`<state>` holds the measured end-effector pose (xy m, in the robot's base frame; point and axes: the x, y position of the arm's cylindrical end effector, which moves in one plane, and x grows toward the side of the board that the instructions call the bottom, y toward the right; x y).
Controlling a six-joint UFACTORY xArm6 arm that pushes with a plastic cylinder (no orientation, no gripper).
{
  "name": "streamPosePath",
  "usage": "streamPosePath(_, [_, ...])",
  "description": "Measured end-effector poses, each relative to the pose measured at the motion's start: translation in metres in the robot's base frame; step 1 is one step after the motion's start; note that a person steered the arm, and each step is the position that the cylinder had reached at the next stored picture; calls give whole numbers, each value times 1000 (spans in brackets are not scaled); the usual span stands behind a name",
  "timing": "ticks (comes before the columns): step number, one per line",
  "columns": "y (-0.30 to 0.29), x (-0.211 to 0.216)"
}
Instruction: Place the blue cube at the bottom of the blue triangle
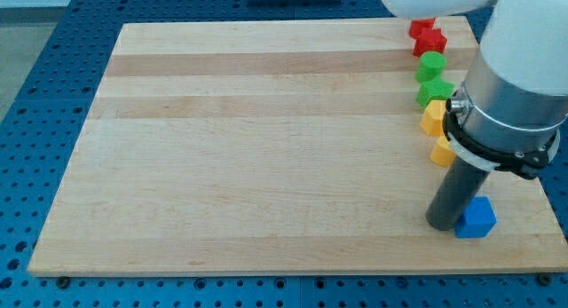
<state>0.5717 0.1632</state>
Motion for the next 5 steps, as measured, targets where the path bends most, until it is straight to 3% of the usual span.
streamPosePath(5, [3, -2])
